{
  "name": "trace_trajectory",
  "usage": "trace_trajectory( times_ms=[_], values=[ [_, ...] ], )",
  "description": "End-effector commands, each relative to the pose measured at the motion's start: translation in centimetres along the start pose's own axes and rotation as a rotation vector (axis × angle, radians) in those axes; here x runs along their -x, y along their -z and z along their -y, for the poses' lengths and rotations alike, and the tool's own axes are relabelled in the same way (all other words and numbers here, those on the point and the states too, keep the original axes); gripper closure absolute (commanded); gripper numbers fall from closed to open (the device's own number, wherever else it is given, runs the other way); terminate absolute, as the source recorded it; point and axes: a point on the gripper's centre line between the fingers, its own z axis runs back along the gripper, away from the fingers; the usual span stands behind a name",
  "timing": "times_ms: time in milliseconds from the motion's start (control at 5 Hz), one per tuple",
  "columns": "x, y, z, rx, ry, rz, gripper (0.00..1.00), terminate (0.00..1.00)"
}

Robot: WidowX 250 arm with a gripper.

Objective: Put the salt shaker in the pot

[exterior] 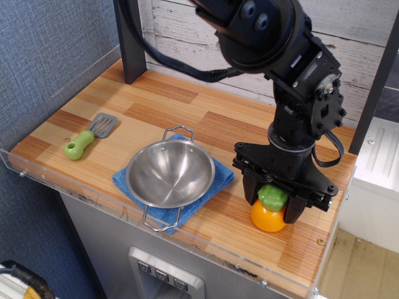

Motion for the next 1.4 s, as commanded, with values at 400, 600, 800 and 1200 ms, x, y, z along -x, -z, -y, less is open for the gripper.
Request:
trace_trajectory(
  times_ms=[400, 600, 800, 1200],
  values=[
    [1.3, -10.1, -8.4, 0.074, -0.034, 0.040, 1.00, 0.00],
    [3.0, -9.1, -12.1, -0.007, -0.074, 0.046, 1.00, 0.00],
    [3.4, -7.2, -13.3, -0.031, -0.092, 0.078, 1.00, 0.00],
    [3.2, -3.7, -12.6, -0.020, -0.103, 0.065, 1.00, 0.00]
  ],
)
